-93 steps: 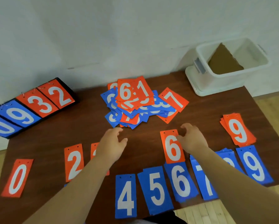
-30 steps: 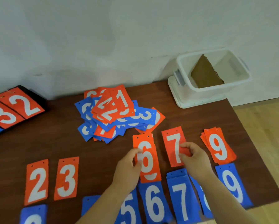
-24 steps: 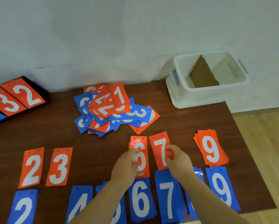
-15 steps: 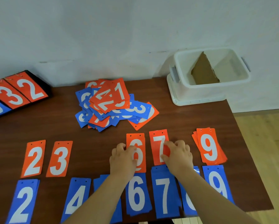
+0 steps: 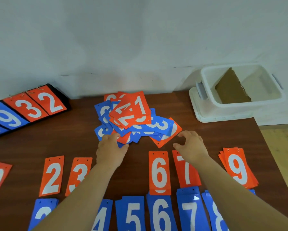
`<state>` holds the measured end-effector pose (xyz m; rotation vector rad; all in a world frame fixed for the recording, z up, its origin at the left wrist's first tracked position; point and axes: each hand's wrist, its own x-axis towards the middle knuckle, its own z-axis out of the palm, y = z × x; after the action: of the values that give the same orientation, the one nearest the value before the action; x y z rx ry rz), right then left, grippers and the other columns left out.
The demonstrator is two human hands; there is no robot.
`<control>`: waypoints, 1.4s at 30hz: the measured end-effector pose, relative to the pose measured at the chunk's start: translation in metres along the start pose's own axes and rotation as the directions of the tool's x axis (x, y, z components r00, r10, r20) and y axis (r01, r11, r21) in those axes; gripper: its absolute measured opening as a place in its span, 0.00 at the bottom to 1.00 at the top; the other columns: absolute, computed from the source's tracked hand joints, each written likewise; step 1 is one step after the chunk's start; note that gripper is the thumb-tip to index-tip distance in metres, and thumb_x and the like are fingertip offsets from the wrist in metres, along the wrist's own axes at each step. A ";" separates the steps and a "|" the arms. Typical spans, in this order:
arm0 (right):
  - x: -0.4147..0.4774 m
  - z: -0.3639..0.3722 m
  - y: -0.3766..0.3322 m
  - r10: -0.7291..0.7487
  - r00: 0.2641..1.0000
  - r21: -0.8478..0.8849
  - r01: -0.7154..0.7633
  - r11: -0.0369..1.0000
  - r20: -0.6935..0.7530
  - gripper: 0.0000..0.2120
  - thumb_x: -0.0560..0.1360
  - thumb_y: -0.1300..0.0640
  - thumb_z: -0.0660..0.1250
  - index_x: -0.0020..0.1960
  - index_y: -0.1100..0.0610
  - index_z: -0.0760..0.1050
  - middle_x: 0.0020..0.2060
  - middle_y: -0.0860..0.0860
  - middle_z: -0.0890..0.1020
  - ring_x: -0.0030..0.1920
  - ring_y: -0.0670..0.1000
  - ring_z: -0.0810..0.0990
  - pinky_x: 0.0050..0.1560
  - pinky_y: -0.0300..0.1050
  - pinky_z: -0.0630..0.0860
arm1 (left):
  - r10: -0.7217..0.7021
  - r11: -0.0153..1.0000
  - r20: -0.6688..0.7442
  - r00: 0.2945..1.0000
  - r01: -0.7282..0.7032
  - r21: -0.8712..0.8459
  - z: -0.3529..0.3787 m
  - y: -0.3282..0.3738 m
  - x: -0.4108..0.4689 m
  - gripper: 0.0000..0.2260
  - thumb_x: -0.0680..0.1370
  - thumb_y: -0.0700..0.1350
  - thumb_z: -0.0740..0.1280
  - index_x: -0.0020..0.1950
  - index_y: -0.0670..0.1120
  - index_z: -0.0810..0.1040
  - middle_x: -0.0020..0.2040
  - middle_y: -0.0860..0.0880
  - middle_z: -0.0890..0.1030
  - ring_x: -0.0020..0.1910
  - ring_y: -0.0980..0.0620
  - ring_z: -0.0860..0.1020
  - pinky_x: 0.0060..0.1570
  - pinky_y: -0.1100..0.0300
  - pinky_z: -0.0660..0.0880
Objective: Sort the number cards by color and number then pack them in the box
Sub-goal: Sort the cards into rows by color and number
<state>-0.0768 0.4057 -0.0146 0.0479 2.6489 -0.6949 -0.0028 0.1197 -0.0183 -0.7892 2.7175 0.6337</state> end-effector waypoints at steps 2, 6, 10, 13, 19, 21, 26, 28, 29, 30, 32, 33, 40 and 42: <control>0.015 -0.001 -0.016 -0.023 1.000 0.009 0.024 1.000 -0.011 0.22 0.74 0.49 0.74 0.67 0.49 0.75 0.67 0.50 0.73 0.67 0.54 0.71 0.64 0.51 0.74 | -0.025 1.000 -0.019 0.999 0.025 -0.003 -0.014 -0.005 0.022 0.28 0.76 0.60 0.72 0.73 0.53 0.70 0.70 0.46 0.69 0.69 0.44 0.71 0.63 0.46 0.75; 0.046 0.003 -0.035 -0.072 0.997 -0.054 0.073 0.996 0.014 0.24 0.74 0.49 0.75 0.67 0.50 0.75 0.68 0.52 0.74 0.66 0.56 0.72 0.63 0.51 0.74 | -0.029 1.000 -0.031 0.999 0.028 -0.014 -0.029 -0.006 0.061 0.30 0.75 0.59 0.73 0.74 0.53 0.69 0.68 0.46 0.70 0.67 0.44 0.73 0.60 0.47 0.77; 0.070 0.009 -0.044 -0.084 0.996 -0.103 0.088 0.991 0.034 0.24 0.73 0.50 0.75 0.67 0.51 0.75 0.66 0.53 0.74 0.64 0.56 0.73 0.60 0.51 0.75 | 0.011 1.000 -0.018 1.000 -0.011 0.015 -0.034 0.004 0.094 0.31 0.75 0.61 0.73 0.74 0.53 0.68 0.67 0.47 0.71 0.66 0.45 0.74 0.59 0.46 0.78; 0.084 0.015 -0.051 -0.099 0.994 -0.140 0.106 0.984 0.054 0.24 0.72 0.49 0.77 0.65 0.50 0.74 0.64 0.52 0.75 0.62 0.55 0.74 0.58 0.50 0.77 | 0.063 0.997 -0.006 0.998 -0.063 0.037 -0.029 0.019 0.112 0.32 0.74 0.62 0.72 0.74 0.52 0.68 0.67 0.47 0.72 0.66 0.43 0.73 0.58 0.45 0.77; 0.097 0.024 -0.048 -0.114 0.987 -0.307 0.145 0.940 0.116 0.22 0.70 0.48 0.79 0.60 0.47 0.74 0.62 0.49 0.73 0.62 0.53 0.73 0.57 0.48 0.77 | 0.115 0.983 0.074 0.991 -0.124 0.136 -0.004 0.041 0.137 0.39 0.71 0.61 0.76 0.75 0.51 0.63 0.70 0.45 0.69 0.69 0.40 0.70 0.64 0.42 0.75; 0.101 0.022 -0.046 -0.091 0.988 -0.332 0.127 0.935 0.123 0.23 0.69 0.45 0.79 0.59 0.46 0.74 0.59 0.49 0.73 0.60 0.53 0.72 0.55 0.47 0.76 | 0.084 0.985 0.074 0.994 -0.094 0.142 0.003 0.037 0.142 0.41 0.69 0.62 0.78 0.76 0.52 0.62 0.71 0.44 0.68 0.69 0.39 0.69 0.64 0.42 0.74; 0.106 0.019 -0.047 -0.014 0.994 -0.296 0.047 0.954 0.110 0.27 0.64 0.44 0.82 0.54 0.47 0.70 0.53 0.49 0.71 0.53 0.53 0.74 0.52 0.49 0.79 | 0.043 0.998 0.041 0.998 -0.045 0.047 0.003 0.033 0.141 0.41 0.68 0.60 0.80 0.75 0.54 0.63 0.67 0.46 0.70 0.66 0.42 0.73 0.61 0.45 0.76; 0.103 0.018 -0.043 0.024 0.995 -0.194 -0.006 0.981 0.092 0.25 0.66 0.49 0.82 0.53 0.49 0.70 0.54 0.50 0.69 0.48 0.52 0.76 0.46 0.48 0.80 | 0.085 0.996 0.025 0.996 -0.085 -0.026 0.001 0.032 0.137 0.36 0.73 0.53 0.78 0.76 0.55 0.63 0.67 0.47 0.72 0.64 0.45 0.75 0.56 0.51 0.77; 0.100 0.017 -0.040 0.036 0.996 -0.142 -0.024 0.990 0.079 0.24 0.67 0.51 0.82 0.52 0.50 0.70 0.54 0.50 0.69 0.45 0.52 0.77 0.43 0.47 0.79 | 0.108 0.991 0.011 0.994 -0.106 -0.081 -0.001 0.030 0.133 0.33 0.76 0.48 0.75 0.77 0.55 0.63 0.67 0.48 0.73 0.62 0.47 0.76 0.52 0.55 0.76; 0.097 0.017 -0.035 0.042 0.997 -0.094 -0.036 0.995 0.059 0.22 0.68 0.52 0.82 0.52 0.51 0.70 0.55 0.50 0.69 0.43 0.52 0.77 0.40 0.45 0.78 | 0.117 0.984 -0.005 0.993 -0.116 -0.132 -0.001 0.028 0.130 0.30 0.79 0.44 0.72 0.78 0.56 0.63 0.68 0.49 0.74 0.61 0.49 0.76 0.50 0.57 0.77; 0.090 0.014 -0.024 0.063 0.998 0.024 -0.063 0.998 0.012 0.18 0.70 0.54 0.80 0.50 0.52 0.71 0.52 0.51 0.72 0.40 0.51 0.76 0.35 0.42 0.73 | 0.074 0.974 -0.015 0.997 -0.075 -0.216 -0.004 0.021 0.120 0.27 0.82 0.42 0.66 0.78 0.57 0.62 0.71 0.50 0.73 0.66 0.48 0.76 0.53 0.54 0.79; 0.085 0.012 -0.019 0.084 0.996 0.096 -0.083 0.992 -0.007 0.16 0.72 0.54 0.78 0.49 0.53 0.71 0.49 0.51 0.75 0.39 0.50 0.76 0.33 0.41 0.70 | 0.027 0.968 -0.005 1.000 -0.027 -0.250 -0.006 0.018 0.114 0.25 0.83 0.42 0.65 0.78 0.57 0.63 0.72 0.49 0.72 0.67 0.46 0.75 0.55 0.52 0.80; 0.027 -0.011 -0.004 0.159 0.979 0.507 -0.075 0.858 -0.125 0.06 0.78 0.57 0.70 0.52 0.48 0.78 0.47 0.46 0.83 0.39 0.52 0.82 0.36 0.49 0.78 | -0.184 0.898 -0.012 0.983 0.163 -0.408 -0.016 -0.013 0.040 0.15 0.85 0.44 0.58 0.69 0.57 0.76 0.73 0.47 0.72 0.64 0.45 0.77 0.55 0.49 0.80; 0.003 -0.016 -0.004 0.168 0.982 0.615 -0.081 0.785 -0.086 0.09 0.78 0.59 0.71 0.55 0.47 0.80 0.51 0.44 0.84 0.44 0.50 0.84 0.42 0.49 0.82 | -0.223 0.857 0.008 0.975 0.200 -0.475 -0.017 -0.017 0.010 0.16 0.85 0.45 0.59 0.70 0.58 0.76 0.72 0.48 0.73 0.64 0.41 0.78 0.58 0.42 0.81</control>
<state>-0.0861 0.4101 -0.0009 0.4630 2.3914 -1.5197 -0.0037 0.0944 -0.0125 -1.2075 2.4825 1.2658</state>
